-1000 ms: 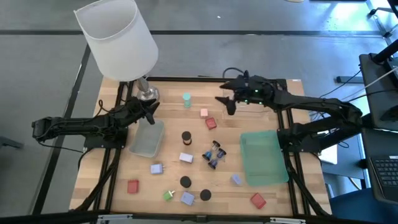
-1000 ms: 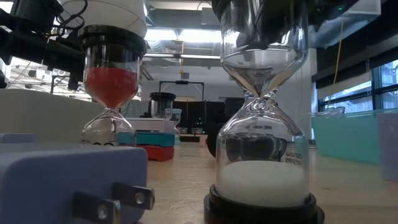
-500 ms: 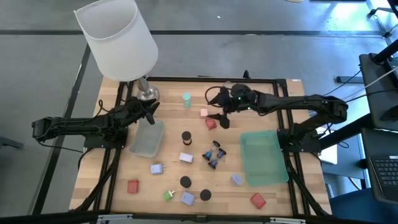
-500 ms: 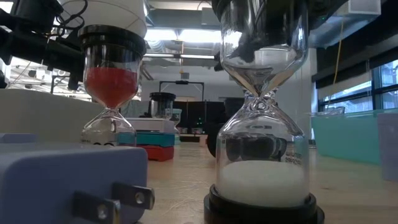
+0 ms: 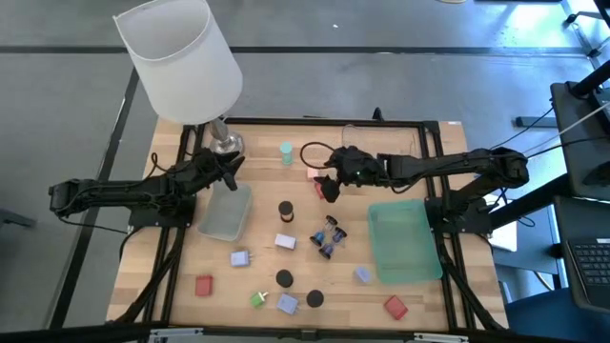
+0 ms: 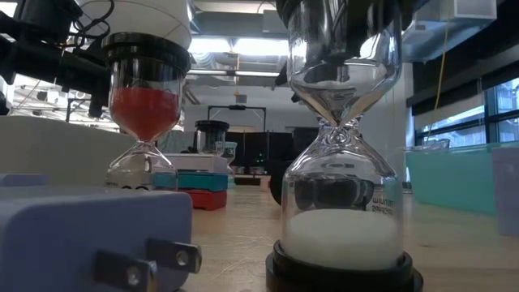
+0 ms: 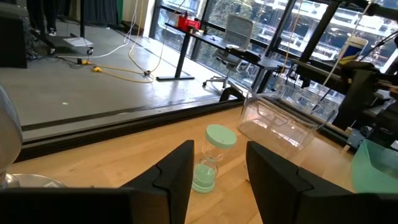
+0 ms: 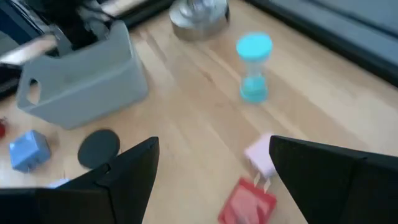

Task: Pick & Place Office items
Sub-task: Put the middle red charger adapter into the green bin

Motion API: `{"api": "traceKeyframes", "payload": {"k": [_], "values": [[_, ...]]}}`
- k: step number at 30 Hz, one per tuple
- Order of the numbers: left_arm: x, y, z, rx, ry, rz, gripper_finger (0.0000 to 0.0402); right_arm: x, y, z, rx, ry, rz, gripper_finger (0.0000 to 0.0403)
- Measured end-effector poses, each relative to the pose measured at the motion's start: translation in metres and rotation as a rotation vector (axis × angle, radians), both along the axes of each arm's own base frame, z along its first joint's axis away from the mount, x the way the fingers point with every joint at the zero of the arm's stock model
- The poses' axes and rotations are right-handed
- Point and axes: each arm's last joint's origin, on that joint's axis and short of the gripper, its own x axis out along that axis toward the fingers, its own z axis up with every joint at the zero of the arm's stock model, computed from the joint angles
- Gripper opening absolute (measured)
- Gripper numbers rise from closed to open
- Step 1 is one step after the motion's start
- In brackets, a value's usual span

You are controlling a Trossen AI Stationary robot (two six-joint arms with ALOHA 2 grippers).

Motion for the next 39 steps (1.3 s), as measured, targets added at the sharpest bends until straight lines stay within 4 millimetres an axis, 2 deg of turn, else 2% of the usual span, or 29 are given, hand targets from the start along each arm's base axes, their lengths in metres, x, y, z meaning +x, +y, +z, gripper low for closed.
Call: {"api": "traceKeyframes", "payload": {"k": [3, 7, 14, 20, 25, 31, 39], "values": [[0.0, 0.0, 0.0, 0.0, 0.0, 0.0, 0.0143, -0.002, 0.006, 0.006, 0.04, 0.058, -0.023, 0.0307], [0.0, 0.0, 0.0, 0.0, 0.0, 0.0, 0.0143, -0.006, 0.011, 0.005, 0.122, 0.11, -0.076, 0.0307], [0.0, 0.0, 0.0, 0.0, 0.0, 0.0, 0.0143, -0.006, 0.022, 0.004, 0.14, 0.108, -0.085, 0.0307], [0.0, 0.0, 0.0, 0.0, 0.0, 0.0, 0.0143, -0.003, 0.025, -0.016, 0.257, 0.176, -0.231, 0.0307], [0.0, 0.0, 0.0, 0.0, 0.0, 0.0, 0.0143, 0.004, 0.019, -0.027, 0.329, 0.175, -0.284, 0.0307], [0.0, 0.0, 0.0, 0.0, 0.0, 0.0, 0.0143, 0.008, 0.013, -0.04, 0.437, 0.119, -0.541, 0.0307], [0.0, 0.0, 0.0, 0.0, 0.0, 0.0, 0.0143, 0.009, -0.01, -0.039, 0.492, 0.026, -0.683, 0.031]]}}
